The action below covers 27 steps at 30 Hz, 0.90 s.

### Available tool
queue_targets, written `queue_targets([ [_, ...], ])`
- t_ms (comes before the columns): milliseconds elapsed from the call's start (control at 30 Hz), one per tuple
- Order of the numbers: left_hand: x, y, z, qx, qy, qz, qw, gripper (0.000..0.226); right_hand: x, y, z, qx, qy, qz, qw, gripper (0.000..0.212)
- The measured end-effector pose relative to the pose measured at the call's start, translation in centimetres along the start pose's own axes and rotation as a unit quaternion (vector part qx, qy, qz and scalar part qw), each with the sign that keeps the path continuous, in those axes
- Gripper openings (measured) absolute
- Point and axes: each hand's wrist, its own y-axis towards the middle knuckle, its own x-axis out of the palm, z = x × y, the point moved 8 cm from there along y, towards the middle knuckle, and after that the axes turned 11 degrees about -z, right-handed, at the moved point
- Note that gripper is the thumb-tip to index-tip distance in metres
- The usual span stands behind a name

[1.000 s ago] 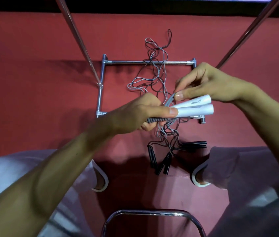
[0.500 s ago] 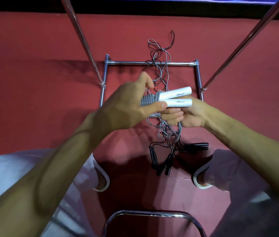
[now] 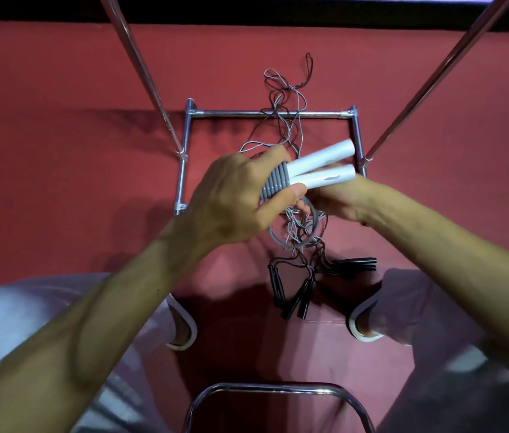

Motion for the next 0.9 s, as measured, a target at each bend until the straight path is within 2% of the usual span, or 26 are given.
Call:
queue_targets([
  [67,-0.5,0.2,0.1,-0.001,-0.003,0.005,1.000,0.034,-2.9,-1.1,-1.1,0.001,-0.035,0.090,0.995,0.034],
  [133,-0.5,0.4,0.1,0.001,0.002,-0.002,1.000,0.033,-4.4,-2.0,-1.4,0.051,-0.013,0.110,0.993,0.029],
  [167,-0.2,0.4,0.1,0.004,0.006,-0.009,1.000,0.034,-4.3,-2.4,-1.6,0.090,0.005,0.085,0.992,0.039],
  [200,0.2,0.5,0.1,0.005,0.011,-0.017,1.000,0.036,-3.6,-2.8,-1.8,0.131,0.023,0.037,0.990,0.057],
  [267,1.0,0.7,0.1,0.008,0.030,-0.036,0.999,0.040,-1.3,-3.9,-2.9,0.186,0.037,-0.088,0.978,0.089],
  [333,1.4,0.8,0.0,0.012,0.042,-0.047,0.998,0.042,0.0,-4.3,-3.3,0.202,0.031,-0.135,0.970,0.096],
  [567,2.1,0.5,-1.3,0.005,0.085,-0.067,0.994,0.040,-0.8,-2.1,-0.9,0.171,0.042,0.020,0.984,0.048],
  [733,2.5,0.5,-1.5,0.011,0.117,-0.052,0.992,0.042,-1.4,-2.3,-1.6,0.095,-0.004,0.151,0.984,0.045],
  [900,2.5,0.3,-1.2,0.036,0.109,-0.055,0.992,0.041,-1.2,-3.0,-0.9,0.091,0.010,0.194,0.977,0.038],
])
